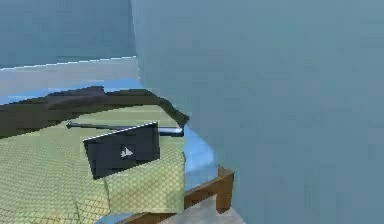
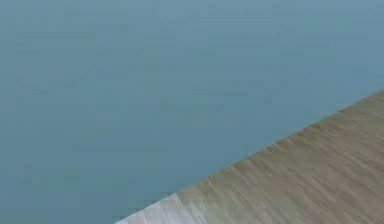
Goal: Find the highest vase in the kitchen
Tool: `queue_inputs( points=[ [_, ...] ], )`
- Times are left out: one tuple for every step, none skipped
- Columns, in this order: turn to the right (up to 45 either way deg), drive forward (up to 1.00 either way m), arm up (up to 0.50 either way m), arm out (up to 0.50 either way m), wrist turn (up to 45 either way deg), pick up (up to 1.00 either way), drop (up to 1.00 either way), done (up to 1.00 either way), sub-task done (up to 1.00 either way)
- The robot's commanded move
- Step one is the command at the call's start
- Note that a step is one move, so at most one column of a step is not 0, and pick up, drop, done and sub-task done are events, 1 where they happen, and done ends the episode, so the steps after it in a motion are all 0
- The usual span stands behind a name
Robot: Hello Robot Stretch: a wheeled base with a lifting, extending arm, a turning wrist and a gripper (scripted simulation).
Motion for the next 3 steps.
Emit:
queue_inputs(
  points=[
    [45.0,0.00,0.00,0.00,0.0,0.00,0.00,0.00,0.00],
    [45.0,0.00,0.00,0.00,0.0,0.00,0.00,0.00,0.00],
    [42.0,0.00,0.00,0.00,0.0,0.00,0.00,0.00,0.00]
  ],
)
